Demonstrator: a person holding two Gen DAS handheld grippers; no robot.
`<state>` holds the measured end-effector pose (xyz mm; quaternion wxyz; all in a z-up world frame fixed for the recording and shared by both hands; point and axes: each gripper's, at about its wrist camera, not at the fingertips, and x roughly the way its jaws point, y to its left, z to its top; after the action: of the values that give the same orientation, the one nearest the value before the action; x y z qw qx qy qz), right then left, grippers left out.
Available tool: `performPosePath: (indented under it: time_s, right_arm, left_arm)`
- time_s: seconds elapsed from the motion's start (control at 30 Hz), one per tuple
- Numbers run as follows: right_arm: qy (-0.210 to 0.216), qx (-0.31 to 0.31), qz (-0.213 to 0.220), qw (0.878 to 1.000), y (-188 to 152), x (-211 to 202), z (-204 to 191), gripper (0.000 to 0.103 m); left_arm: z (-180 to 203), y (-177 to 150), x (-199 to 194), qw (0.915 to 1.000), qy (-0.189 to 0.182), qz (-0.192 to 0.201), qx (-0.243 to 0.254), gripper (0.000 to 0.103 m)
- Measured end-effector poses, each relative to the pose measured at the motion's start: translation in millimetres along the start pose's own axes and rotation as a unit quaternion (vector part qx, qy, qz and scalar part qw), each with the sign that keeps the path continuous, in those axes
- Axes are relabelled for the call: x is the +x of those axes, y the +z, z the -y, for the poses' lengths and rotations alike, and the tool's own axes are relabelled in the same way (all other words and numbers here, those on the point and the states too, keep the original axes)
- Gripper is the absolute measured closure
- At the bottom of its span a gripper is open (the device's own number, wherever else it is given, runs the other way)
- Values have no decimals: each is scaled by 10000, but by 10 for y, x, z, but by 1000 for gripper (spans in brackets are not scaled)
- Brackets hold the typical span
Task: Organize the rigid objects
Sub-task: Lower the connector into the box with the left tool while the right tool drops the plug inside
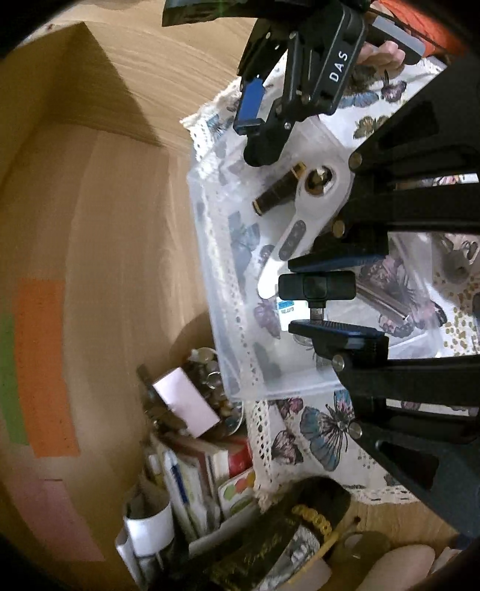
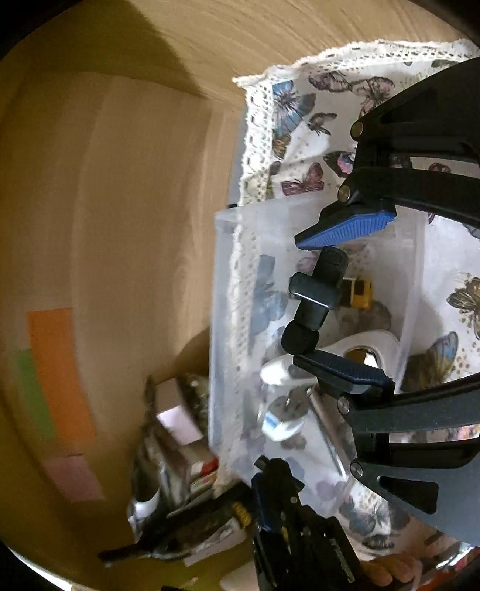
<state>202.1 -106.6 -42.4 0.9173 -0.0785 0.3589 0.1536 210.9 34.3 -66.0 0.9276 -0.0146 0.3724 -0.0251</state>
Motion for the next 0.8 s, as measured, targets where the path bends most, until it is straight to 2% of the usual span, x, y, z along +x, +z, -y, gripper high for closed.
performPosePath:
  time_s: [0.1,0.27,0.37,0.43,0.57,0.67,0.73,0.8]
  right_arm:
    - [-17,84,-120,9999,-15,110,41,50]
    - [-85,-44,-136,9999,-17,147,2,48]
    - [-84,-68,-147,9998,-11,146,-3,46]
    - [-23,-39,-129,9999,2,123,13,38]
    - [0,-44,35,10000,20,-20,11,32]
    - [86,-58,148,9998,33,-143,-15,28]
    - [148,-105,247,9995,22,-263,-38,21]
    - [189,-180,322,9991,-6,-358,-71,20]
  left_arm:
    - [2,-19,138,9999,-36,-157,30,78]
    - [22,-50,223,9998,69,-155,76,78]
    - [25,-48,237,9997,-5,-214,79,75]
    - [21,-43,208,9998,-41,-186,61,67]
    - [24,-23,43,10000,-63,-17,60,55]
    - [20,-15,-108,9999,-110,84,62,39]
    - [12,-24,-222,9998,-95,171,59,26]
    - [15,-65,-353,9995,-6,295,99,20]
